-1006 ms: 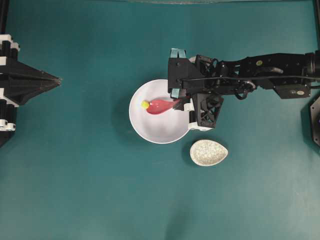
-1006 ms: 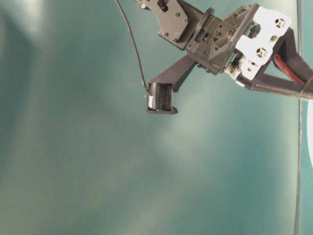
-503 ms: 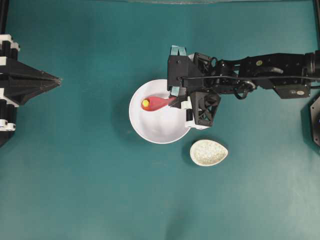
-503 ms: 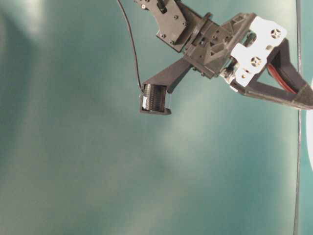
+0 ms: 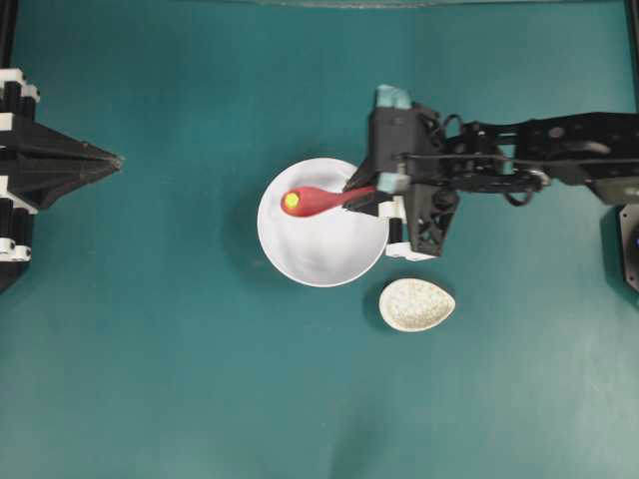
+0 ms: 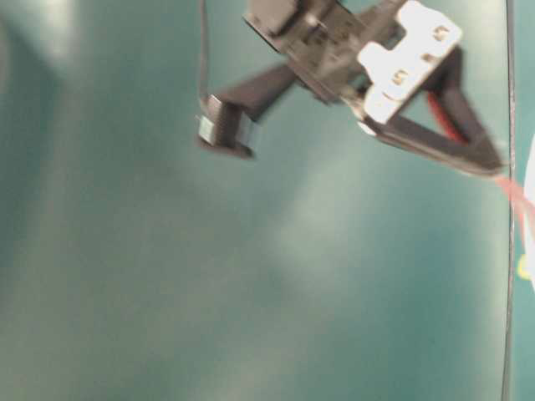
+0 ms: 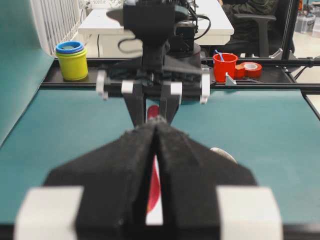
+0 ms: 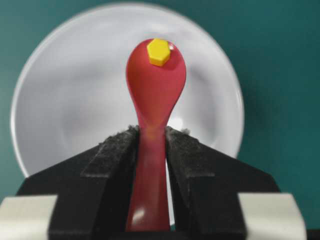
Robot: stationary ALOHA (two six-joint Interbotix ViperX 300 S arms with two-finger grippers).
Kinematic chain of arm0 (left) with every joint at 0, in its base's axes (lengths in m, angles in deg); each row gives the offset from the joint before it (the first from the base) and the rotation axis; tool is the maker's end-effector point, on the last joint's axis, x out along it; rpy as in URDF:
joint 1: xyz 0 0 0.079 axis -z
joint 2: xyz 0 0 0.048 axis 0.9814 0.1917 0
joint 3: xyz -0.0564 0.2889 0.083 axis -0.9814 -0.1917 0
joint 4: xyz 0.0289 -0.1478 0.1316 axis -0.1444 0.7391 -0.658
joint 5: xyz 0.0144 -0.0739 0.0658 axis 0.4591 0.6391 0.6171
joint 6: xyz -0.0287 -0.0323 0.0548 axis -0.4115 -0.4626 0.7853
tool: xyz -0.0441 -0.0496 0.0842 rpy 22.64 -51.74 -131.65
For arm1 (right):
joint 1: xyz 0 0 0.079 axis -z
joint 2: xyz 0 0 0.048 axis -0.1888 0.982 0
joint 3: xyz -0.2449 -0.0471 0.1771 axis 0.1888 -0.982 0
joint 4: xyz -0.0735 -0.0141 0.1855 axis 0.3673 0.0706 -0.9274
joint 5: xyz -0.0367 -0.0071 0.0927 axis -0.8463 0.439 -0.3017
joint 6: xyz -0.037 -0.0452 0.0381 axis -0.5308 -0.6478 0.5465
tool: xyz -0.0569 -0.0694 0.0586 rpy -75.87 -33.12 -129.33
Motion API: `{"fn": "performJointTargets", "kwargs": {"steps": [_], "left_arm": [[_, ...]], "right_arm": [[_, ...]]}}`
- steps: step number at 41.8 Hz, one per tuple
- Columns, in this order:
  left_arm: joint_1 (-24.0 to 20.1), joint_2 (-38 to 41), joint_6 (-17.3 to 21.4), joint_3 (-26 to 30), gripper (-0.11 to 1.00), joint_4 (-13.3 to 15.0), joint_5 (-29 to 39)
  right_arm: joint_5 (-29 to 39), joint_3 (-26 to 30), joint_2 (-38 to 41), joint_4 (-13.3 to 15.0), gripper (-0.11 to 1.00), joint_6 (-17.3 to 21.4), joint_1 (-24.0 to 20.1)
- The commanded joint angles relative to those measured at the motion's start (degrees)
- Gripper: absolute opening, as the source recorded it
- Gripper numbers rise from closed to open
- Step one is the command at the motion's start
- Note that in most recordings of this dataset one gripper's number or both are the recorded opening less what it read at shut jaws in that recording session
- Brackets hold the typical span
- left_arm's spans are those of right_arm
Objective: Scoop the yellow hexagonal prism block from the bowl with a spoon using the right arm.
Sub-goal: 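Raise the spoon holding the yellow block up out of the bowl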
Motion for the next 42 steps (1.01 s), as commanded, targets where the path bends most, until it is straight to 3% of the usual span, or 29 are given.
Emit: {"fn": "performJointTargets", "kwargs": {"steps": [1, 15, 42], "left_arm": [[0.0, 0.26, 0.09, 1.49, 0.0, -0.18, -0.26], [0.0, 0.26, 0.09, 1.49, 0.0, -0.18, -0.26], [0.0, 0.26, 0.09, 1.41, 0.0, -0.18, -0.09]], "right_arm": [[-4.83, -1.41, -4.22, -0.18, 0.25, 0.09, -0.53], [-16.08, -8.88, -12.22, -0.18, 0.25, 0.0, -2.29], [-17.75, -10.02, -13.62, -0.18, 0.25, 0.09, -3.25]]}}
